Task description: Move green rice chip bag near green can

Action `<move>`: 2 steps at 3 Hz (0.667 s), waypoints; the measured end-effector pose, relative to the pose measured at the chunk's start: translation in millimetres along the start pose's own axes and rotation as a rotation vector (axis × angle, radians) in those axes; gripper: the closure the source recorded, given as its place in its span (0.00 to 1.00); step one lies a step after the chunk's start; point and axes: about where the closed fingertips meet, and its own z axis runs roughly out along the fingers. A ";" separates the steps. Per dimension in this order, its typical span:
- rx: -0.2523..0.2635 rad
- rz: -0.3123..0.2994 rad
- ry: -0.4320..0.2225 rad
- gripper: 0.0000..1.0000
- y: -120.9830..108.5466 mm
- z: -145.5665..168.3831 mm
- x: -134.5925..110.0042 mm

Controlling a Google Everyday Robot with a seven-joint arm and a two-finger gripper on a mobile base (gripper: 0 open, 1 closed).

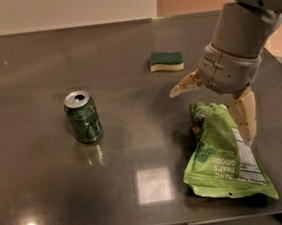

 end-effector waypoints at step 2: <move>-0.098 -0.242 0.045 0.00 17.6 21.4 5.8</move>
Offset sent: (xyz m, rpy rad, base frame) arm -0.0489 -0.0368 -0.0329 -0.1579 0.1140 0.4199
